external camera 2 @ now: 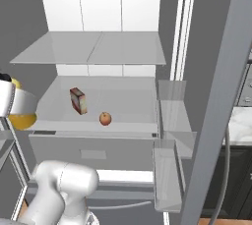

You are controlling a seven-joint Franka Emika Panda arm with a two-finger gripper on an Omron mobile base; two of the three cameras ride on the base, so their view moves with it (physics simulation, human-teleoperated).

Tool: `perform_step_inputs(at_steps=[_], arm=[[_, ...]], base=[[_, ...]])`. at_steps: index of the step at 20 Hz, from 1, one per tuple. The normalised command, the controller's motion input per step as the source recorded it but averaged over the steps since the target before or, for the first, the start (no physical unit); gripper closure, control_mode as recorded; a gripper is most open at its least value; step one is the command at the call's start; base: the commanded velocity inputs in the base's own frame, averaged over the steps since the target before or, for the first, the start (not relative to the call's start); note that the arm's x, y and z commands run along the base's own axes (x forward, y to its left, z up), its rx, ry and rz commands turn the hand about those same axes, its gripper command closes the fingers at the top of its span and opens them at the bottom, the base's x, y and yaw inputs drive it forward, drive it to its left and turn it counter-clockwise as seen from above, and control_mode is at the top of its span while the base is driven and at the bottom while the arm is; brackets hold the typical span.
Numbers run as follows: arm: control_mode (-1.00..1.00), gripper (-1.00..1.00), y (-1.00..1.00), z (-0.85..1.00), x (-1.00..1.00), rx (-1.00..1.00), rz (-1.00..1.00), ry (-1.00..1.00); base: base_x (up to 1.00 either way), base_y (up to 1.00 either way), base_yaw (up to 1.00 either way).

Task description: Place the mustard and mustard from the counter to the top shelf of the fridge. If the existing items in the fridge are on the top shelf, move them to other shelves.

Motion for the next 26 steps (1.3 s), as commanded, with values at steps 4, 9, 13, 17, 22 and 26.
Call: perform_step_inputs(at_steps=[4, 9, 13, 17, 22, 26], arm=[[-1.00, 1.00, 0.00, 0.69, 0.03, 0.00, 0.00, -0.01], [-1.00, 1.00, 0.09, 0.68, 0.23, 0.00, 0.00, -0.04], [-1.00, 1.00, 0.33, 0.26, 0.71, 0.00, 0.00, 0.00], [-1.00, 1.00, 0.34, -0.01, 0.92, 0.00, 0.00, 0.00], [-1.00, 1.00, 0.20, -0.14, 0.93, 0.00, 0.00, -0.02], [-1.00, 1.00, 0.20, -0.24, 0.99, 0.00, 0.00, -0.06]], base=[[0.00, 0.00, 0.00], [0.00, 0.00, 0.00], [0.00, 0.00, 0.00], [0.00, 0.00, 0.00], [0.00, 0.00, 0.00], [0.00, 0.00, 0.00]])
